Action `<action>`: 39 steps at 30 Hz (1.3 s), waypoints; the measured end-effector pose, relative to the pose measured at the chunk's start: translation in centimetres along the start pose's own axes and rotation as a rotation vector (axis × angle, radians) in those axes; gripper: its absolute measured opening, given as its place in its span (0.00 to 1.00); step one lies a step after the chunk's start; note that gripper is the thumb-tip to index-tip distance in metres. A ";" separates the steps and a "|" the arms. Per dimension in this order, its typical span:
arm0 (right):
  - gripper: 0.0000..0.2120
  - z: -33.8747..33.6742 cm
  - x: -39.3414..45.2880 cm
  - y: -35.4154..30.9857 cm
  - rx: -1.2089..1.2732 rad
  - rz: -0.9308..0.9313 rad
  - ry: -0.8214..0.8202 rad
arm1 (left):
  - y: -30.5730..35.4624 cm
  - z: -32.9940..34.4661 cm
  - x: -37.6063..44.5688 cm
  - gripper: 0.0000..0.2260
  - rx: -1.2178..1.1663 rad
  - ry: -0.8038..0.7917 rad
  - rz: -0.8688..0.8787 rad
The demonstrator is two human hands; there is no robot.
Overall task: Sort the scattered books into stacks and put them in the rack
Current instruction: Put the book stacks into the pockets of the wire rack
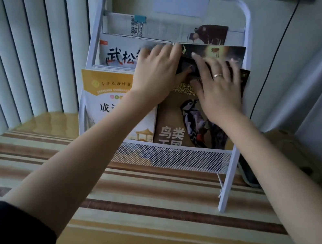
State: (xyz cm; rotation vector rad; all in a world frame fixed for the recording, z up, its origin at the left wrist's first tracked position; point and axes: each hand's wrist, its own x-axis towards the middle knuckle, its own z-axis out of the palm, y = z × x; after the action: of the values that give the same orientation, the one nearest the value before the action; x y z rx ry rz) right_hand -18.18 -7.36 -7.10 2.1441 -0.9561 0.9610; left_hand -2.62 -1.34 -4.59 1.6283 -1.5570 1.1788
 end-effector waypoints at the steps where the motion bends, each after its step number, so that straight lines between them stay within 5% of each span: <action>1: 0.26 0.2 -0.1 0.3 -0.017 -0.003 0.005 | 0.1 0.4 -0.8 0.18 0.024 0.089 0.031; 10: 0.23 -1.5 1.0 1.1 0.010 -0.146 0.051 | 0.2 0.1 -3.6 0.24 0.046 -0.007 0.018; 15: 0.32 -2.3 -2.8 2.3 0.132 0.246 0.041 | -1.4 -1.5 -6.8 0.28 0.110 -0.018 0.077; 18: 0.32 -2.0 -7.4 3.1 0.211 0.509 0.152 | -3.7 -2.3 -11.3 0.31 0.039 -0.001 -0.092; 23: 0.22 -0.3 -9.8 2.7 0.433 0.700 0.065 | -8.4 -2.8 -14.3 0.26 -0.156 -0.067 -0.802; 26: 0.25 -0.3 -9.4 1.4 0.419 0.735 0.073 | -9.2 -2.2 -14.3 0.28 -0.177 -0.179 -0.788; 39: 0.27 -4.1 -12.0 -0.2 0.481 0.727 0.181 | -8.1 -5.3 -15.5 0.25 -0.244 0.034 -0.895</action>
State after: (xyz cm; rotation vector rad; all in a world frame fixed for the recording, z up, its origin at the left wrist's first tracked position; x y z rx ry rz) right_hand -25.27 0.17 -14.44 2.0277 -1.5789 1.8572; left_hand 5.46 11.47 -14.77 1.8037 -0.7299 0.5001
